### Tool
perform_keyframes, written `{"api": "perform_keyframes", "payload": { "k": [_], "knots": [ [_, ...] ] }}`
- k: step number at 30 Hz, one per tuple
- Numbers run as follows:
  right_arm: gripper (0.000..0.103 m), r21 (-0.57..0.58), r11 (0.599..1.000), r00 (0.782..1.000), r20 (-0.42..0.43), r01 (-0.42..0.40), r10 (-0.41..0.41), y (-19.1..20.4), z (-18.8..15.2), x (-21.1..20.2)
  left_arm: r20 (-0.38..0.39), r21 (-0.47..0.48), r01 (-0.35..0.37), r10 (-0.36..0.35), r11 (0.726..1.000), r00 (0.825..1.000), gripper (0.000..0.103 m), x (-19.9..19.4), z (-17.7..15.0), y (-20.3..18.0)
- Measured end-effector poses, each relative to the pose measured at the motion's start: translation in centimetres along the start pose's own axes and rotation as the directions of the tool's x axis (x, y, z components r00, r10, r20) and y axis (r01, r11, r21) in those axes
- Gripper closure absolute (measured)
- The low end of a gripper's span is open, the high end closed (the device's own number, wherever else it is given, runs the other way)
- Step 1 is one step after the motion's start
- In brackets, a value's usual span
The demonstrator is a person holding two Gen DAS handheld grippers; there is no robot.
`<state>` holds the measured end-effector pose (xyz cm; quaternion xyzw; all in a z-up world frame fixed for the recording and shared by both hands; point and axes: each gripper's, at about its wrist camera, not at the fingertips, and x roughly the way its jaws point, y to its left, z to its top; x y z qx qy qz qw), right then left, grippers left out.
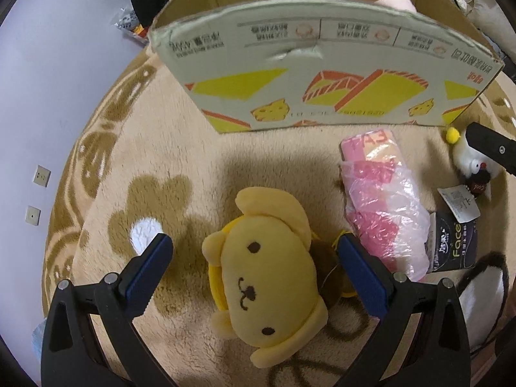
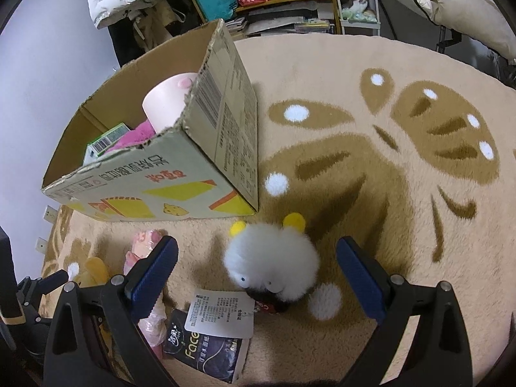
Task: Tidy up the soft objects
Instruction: 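Move the left gripper to the yellow bear while the right approaches the white fluffy toy, then grasp the yellow bear with the left gripper while the right grasps the white fluffy toy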
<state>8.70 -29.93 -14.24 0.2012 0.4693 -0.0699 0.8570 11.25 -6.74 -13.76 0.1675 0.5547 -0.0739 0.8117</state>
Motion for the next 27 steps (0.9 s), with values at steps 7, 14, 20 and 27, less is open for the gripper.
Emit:
{"api": "perform_keyframes", "payload": {
  "k": [7, 14, 20, 27],
  "knots": [
    [0.001, -0.003, 1.000, 1.000, 0.003, 0.017, -0.017, 0.0, -0.1, 0.3, -0.041, -0.001, -0.004, 0.004, 1.000, 0.999, 0.002, 0.7, -0.2, -0.1],
    [0.010, 0.008, 1.000, 0.999, -0.032, 0.005, -0.005, -0.6, -0.3, 0.9, -0.065, -0.019, 0.030, -0.031, 0.999, 0.997, 0.003, 1.1, -0.2, 0.1],
    [0.029, -0.003, 1.000, 0.998, -0.060, 0.013, -0.013, -0.9, -0.4, 1.5, -0.092, -0.020, 0.053, -0.054, 0.998, 0.994, 0.009, 1.6, -0.5, 0.1],
    [0.046, -0.035, 0.998, 0.996, -0.068, 0.058, -0.060, -0.7, -0.6, 2.0, -0.099, -0.025, 0.071, -0.073, 0.997, 0.992, 0.019, 1.9, -0.6, 0.2]
  ]
}}
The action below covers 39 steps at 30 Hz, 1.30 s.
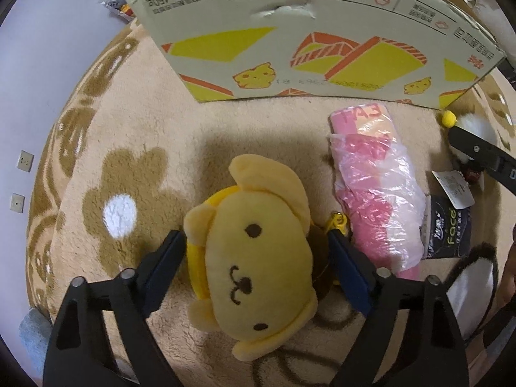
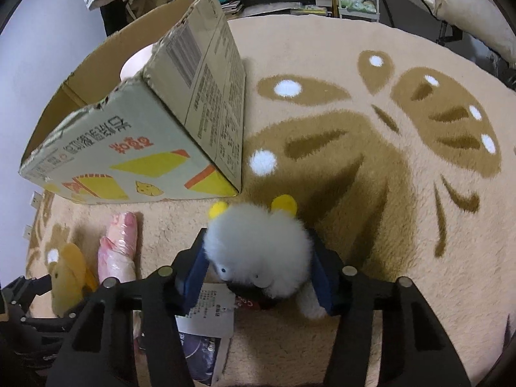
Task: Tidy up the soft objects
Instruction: 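Grasp the yellow bear with the left gripper while the right grasps the white fluffy toy, then lift the bear with the left gripper while the right lifts the fluffy toy over the box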
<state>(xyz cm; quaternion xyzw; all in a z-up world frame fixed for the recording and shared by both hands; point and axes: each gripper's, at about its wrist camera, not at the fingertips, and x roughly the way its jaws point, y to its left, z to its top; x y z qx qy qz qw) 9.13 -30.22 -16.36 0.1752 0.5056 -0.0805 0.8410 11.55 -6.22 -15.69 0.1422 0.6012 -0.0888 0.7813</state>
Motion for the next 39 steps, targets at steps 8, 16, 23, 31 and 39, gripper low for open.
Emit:
{"api": "perform_keyframes", "payload": {
  "k": [8, 16, 23, 31, 39],
  "knots": [
    [0.064, -0.018, 1.000, 1.000, -0.004, 0.006, -0.006, 0.1, -0.2, 0.1, -0.013, -0.001, 0.035, -0.035, 0.999, 0.999, 0.030, 0.0, -0.2, -0.4],
    [0.066, -0.035, 0.999, 1.000, 0.023, -0.010, 0.011, 1.2, -0.7, -1.0, 0.001, 0.013, 0.027, -0.027, 1.000, 1.000, 0.038, -1.3, -0.6, -0.9],
    [0.066, -0.036, 0.998, 0.997, 0.068, -0.042, 0.044, 1.8, -0.8, -2.8, 0.039, -0.025, 0.011, -0.010, 1.000, 0.999, 0.050, -2.6, -1.0, -0.2],
    [0.066, -0.044, 0.997, 0.994, 0.087, -0.065, 0.069, 1.9, -0.8, -3.6, 0.065, -0.039, 0.021, -0.019, 0.999, 0.998, 0.052, -3.3, -1.1, -0.3],
    [0.066, -0.055, 0.995, 0.988, 0.127, -0.086, 0.092, 1.7, -0.8, -5.3, 0.143, -0.077, -0.016, 0.027, 0.997, 0.989, 0.052, -5.2, -1.5, 0.5]
  ]
}}
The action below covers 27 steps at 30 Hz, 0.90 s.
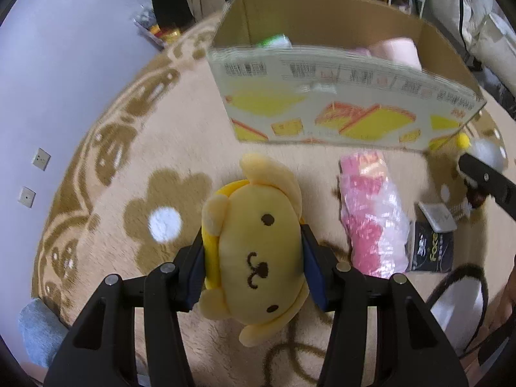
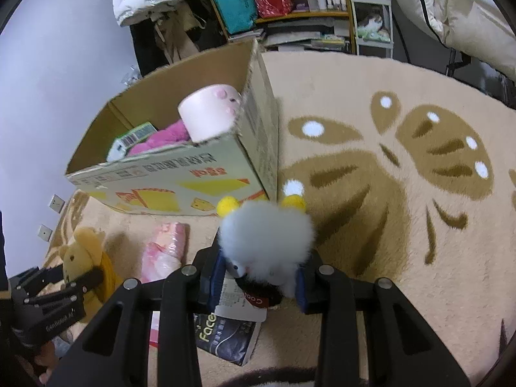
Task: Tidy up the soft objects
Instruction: 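Lift the bear with the left gripper while the right lifts the fluffy toy over the box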
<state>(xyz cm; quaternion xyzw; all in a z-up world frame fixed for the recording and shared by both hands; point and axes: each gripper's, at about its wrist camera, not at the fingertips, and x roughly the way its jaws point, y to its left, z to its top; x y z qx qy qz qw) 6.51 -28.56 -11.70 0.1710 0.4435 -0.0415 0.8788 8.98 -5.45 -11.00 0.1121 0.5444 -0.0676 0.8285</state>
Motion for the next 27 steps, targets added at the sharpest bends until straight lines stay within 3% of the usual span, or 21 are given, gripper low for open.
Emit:
{"api": "perform_keyframes", "payload": {
  "k": [6, 11, 16, 27],
  "knots": [
    [0.066, -0.031, 0.999, 0.999, 0.049, -0.021, 0.023, 1.2, 0.2, -2.0, 0.121, -0.001, -0.035, 0.035, 0.999, 0.992, 0.051, -2.3, 1.0, 0.7],
    [0.066, -0.054, 0.997, 0.993, 0.105, -0.051, 0.057, 2.2, 0.8, -4.2, 0.222, -0.016, -0.071, 0.073, 0.997, 0.972, 0.051, -4.8, 1.6, 1.6],
    [0.066, -0.089, 0.994, 0.983, 0.167, -0.068, 0.083, 3.7, 1.8, -6.5, 0.318, -0.034, -0.114, 0.119, 0.993, 0.941, 0.051, -7.0, 2.6, 2.5],
    [0.066, -0.139, 0.988, 0.970, 0.220, -0.073, 0.103, 6.0, 5.4, -8.2, 0.438, -0.046, -0.171, 0.173, 0.984, 0.882, 0.051, -10.4, 6.1, 2.5]
  ]
}}
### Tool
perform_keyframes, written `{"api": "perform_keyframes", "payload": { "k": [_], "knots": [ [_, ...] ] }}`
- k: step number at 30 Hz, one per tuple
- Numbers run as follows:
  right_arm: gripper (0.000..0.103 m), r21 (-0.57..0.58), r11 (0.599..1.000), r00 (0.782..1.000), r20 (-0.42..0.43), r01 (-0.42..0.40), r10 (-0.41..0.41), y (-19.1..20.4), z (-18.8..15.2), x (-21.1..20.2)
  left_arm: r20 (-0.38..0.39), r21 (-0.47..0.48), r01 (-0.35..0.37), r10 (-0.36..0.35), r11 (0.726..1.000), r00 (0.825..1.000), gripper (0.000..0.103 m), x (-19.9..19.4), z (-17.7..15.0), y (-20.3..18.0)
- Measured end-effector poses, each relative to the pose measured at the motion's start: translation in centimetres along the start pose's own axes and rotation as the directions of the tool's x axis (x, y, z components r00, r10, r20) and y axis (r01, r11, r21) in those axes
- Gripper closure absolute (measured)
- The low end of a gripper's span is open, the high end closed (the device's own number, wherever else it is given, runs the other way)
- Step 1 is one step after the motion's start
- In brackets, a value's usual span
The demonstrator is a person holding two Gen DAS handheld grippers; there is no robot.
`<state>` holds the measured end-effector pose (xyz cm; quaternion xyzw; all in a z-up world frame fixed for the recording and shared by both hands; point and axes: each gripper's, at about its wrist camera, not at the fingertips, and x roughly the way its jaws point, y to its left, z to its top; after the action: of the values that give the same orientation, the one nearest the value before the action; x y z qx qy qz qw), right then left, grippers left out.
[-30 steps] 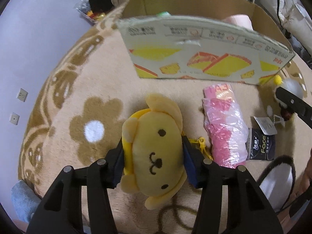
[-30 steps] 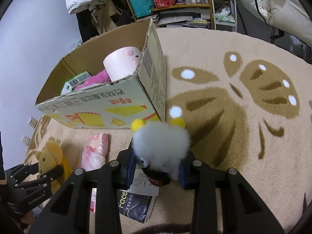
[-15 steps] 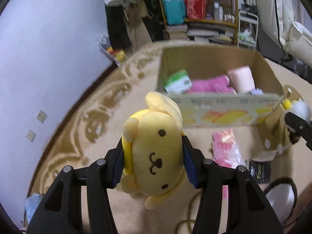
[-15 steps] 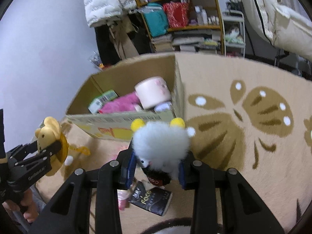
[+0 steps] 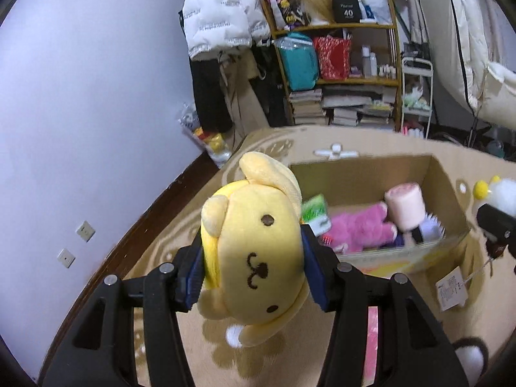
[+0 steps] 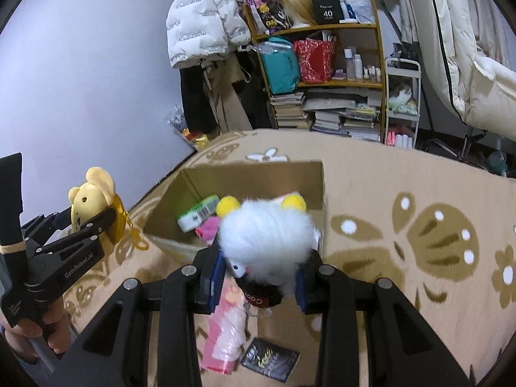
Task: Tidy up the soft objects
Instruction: 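Lift the bear with the left gripper while the right lifts the fluffy toy over the box, then lower both toys into the box and open both grippers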
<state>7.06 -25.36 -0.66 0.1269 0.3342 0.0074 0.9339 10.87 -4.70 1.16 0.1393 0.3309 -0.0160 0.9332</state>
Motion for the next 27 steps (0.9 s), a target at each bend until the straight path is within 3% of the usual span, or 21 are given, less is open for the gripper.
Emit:
{"api": "perform_keyframes", "payload": {
  "k": [8, 15, 27],
  "knots": [
    [0.066, -0.017, 1.000, 0.999, 0.052, -0.004, 0.004, 0.8, 4.1, 0.7, 0.068, 0.016, 0.037, -0.038, 0.999, 0.997, 0.050, 0.5, 4.1, -0.5],
    [0.066, -0.048, 0.999, 0.997, 0.075, -0.009, 0.013, 2.0, 6.7, 1.9, 0.078, 0.028, 0.061, -0.063, 0.998, 0.995, 0.049, 2.8, 5.4, -1.5],
    [0.065, -0.027, 1.000, 0.999, -0.050, -0.007, 0.006, 0.7, 4.1, 6.9, 0.017, 0.018, 0.148, -0.149, 0.989, 0.989, 0.046, 7.2, 5.1, -2.7]
  ]
}}
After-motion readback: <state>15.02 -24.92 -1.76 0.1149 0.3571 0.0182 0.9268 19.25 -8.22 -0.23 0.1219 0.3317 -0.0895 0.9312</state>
